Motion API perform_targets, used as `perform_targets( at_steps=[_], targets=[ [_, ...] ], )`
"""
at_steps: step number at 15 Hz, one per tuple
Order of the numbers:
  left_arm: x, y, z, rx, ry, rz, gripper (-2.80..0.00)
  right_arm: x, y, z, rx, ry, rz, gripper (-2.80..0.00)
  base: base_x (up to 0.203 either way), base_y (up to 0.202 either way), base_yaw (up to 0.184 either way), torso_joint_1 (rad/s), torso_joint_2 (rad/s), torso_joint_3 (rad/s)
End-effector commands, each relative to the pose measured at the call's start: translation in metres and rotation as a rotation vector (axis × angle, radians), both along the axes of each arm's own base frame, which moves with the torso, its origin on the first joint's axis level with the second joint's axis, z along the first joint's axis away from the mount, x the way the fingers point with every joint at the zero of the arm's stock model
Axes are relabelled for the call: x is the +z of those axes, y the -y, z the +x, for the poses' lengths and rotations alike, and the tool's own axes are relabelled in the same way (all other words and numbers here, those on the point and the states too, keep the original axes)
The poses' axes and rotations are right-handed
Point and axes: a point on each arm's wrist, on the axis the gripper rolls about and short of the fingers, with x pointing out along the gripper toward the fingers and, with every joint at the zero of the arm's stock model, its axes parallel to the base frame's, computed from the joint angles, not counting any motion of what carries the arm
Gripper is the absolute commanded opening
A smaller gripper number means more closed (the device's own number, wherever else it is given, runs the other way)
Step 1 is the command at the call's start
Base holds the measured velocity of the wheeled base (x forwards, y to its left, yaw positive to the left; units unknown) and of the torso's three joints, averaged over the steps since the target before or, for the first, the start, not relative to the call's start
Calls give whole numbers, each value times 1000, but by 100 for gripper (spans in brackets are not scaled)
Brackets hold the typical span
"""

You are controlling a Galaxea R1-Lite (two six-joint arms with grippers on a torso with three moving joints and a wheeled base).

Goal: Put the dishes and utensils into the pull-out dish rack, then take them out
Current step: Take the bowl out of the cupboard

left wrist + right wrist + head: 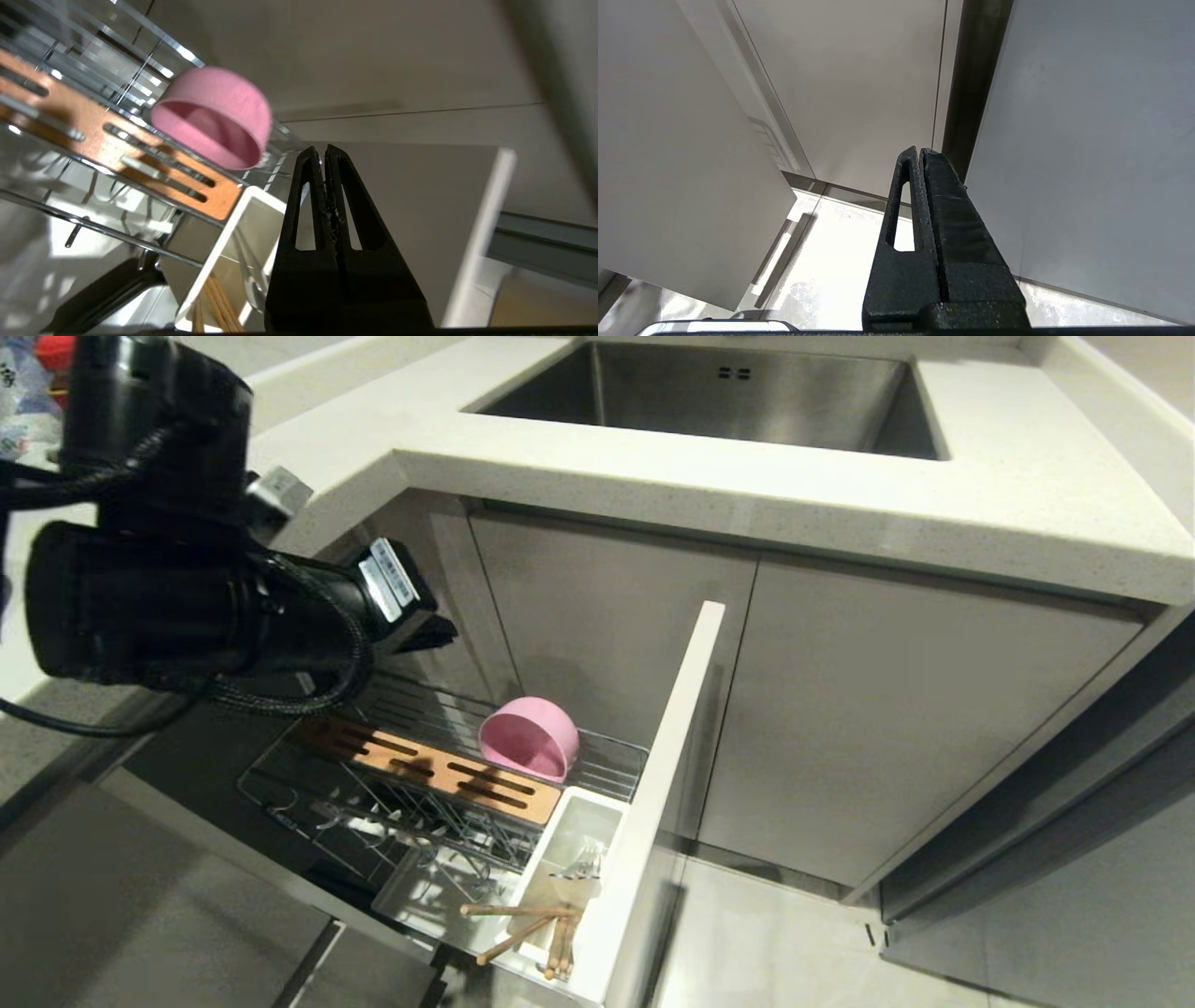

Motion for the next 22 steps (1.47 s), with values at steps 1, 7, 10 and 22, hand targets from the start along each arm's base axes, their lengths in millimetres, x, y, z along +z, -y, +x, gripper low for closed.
perform_targets(
  at_steps=[1, 7, 10, 22],
  targets=[
    [-28, 15, 24, 6, -76, 37, -280, -7, 0, 2, 0, -24, 0, -280, 0, 0, 0, 0, 0, 0],
    [-64, 29, 46, 18, -97, 56, 0, -7, 0, 2, 0, -24, 0, -280, 0, 0, 0, 0, 0, 0],
    [-79, 35, 54, 17, -118, 61, 0, -7, 0, 2, 0, -25, 0, -280, 0, 0, 0, 0, 0, 0],
    [-125, 56, 93, -5, -80, 17, 0, -7, 0, 2, 0, -26, 0, -280, 0, 0, 0, 0, 0, 0]
  ],
)
